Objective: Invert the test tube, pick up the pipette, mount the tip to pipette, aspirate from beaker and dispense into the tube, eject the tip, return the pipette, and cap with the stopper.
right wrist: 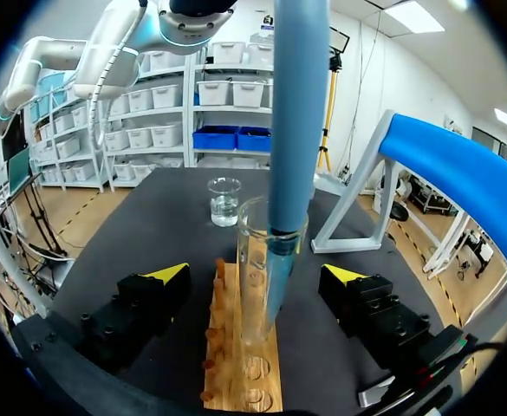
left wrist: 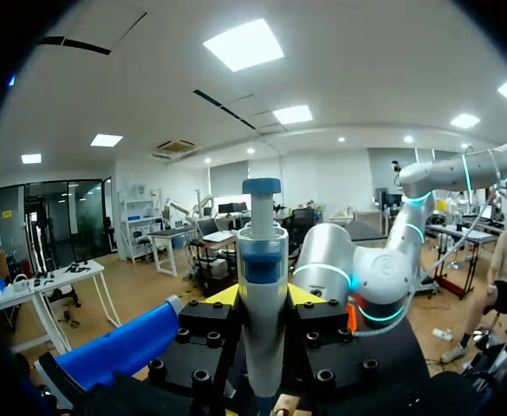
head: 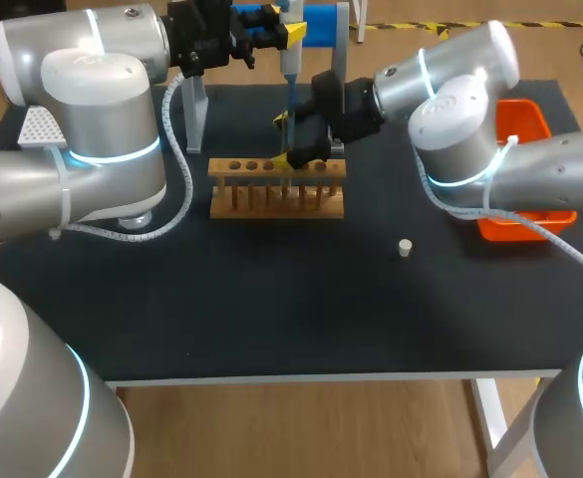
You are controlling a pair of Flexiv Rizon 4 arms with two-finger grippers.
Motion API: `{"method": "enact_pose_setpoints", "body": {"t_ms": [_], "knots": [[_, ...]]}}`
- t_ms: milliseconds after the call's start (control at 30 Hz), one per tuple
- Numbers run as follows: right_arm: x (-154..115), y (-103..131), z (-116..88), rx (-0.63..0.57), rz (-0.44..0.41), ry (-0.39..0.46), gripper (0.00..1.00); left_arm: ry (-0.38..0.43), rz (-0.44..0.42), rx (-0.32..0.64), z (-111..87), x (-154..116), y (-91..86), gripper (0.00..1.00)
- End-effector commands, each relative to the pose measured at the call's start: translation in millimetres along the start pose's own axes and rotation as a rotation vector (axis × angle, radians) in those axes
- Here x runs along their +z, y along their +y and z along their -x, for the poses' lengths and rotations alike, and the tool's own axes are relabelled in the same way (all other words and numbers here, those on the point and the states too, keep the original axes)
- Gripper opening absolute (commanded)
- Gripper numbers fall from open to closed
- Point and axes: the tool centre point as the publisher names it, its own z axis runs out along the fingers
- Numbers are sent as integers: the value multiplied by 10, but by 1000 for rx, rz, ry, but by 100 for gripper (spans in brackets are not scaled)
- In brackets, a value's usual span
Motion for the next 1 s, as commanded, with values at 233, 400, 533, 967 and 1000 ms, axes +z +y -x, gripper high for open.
{"method": "enact_pose_setpoints", "body": {"t_ms": [233,400,533,967,1000], "knots": [[-4,4,9,1,-4,4,100,-14,2,9,-8,-19,-46,0],[-4,4,9,1,-4,4,100,-14,9,13,-11,-17,-63,0],[-4,4,9,1,-4,4,100,-14,14,16,-13,-13,-79,0],[-4,4,9,1,-4,4,100,-15,31,20,-30,14,-133,0],[-4,4,9,1,-4,4,100,-15,31,21,-32,15,-140,0]]}}
